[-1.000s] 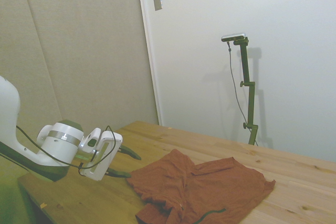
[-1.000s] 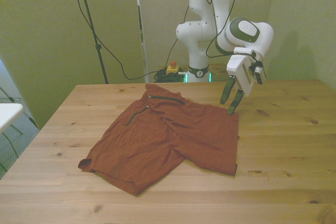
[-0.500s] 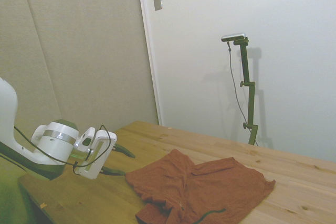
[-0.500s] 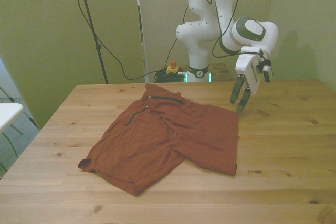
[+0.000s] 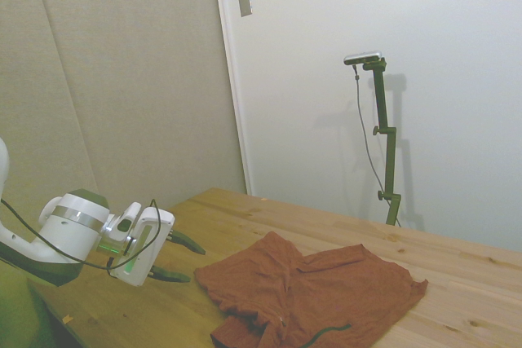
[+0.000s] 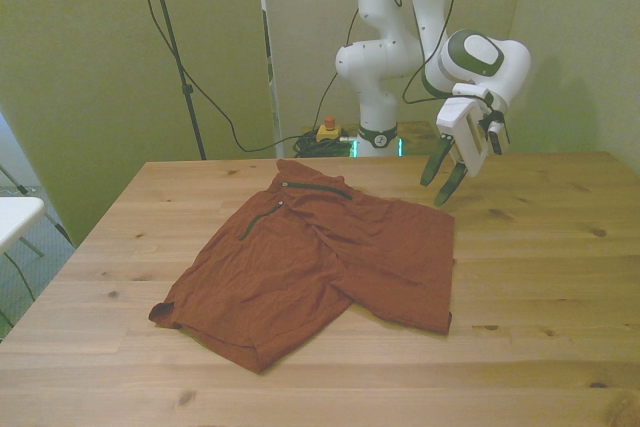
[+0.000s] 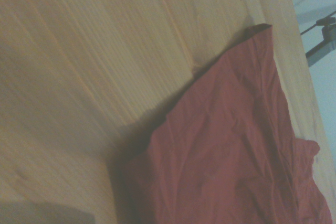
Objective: Fold the shorts
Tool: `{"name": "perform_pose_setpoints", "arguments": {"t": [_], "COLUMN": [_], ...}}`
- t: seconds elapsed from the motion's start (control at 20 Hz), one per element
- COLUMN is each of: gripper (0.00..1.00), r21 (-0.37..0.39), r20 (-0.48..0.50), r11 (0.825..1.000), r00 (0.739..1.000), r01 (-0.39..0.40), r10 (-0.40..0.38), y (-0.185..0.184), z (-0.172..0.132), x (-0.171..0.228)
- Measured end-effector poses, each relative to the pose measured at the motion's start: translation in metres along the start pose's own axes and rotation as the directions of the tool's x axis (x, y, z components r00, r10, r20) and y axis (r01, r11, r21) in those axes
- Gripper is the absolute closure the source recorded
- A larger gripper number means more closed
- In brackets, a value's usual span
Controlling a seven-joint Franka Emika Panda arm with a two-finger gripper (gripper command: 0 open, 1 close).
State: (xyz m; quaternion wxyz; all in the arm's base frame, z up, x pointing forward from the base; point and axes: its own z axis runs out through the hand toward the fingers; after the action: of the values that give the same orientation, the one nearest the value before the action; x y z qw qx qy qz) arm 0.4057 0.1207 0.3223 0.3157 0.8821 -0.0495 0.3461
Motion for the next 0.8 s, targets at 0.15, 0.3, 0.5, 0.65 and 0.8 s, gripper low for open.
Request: {"name": "perform_pose_setpoints", "arguments": {"t": [0.15, 0.3, 0.5, 0.65, 0.8], "gripper": [0.00, 0.00, 0.00, 0.00, 0.00], "r21": [-0.026, -0.041, 0.006, 0.026, 0.033], "r20": [0.016, 0.023, 0.009, 0.000, -0.005], "r11": [1.000, 0.999, 1.000, 1.000, 0.999], "r00": [1.000, 1.000, 1.000, 1.000, 1.000], "r01": [-0.002, 0.000, -0.012, -0.013, -0.008], "r10": [0.003, 0.001, 0.011, 0.013, 0.009], "y": [0.011, 0.016, 0.008, -0.001, -0.006], "z": [0.018, 0.033, 0.046, 0.049, 0.048], "x": [0.000, 0.003, 0.011, 0.019, 0.022]}}
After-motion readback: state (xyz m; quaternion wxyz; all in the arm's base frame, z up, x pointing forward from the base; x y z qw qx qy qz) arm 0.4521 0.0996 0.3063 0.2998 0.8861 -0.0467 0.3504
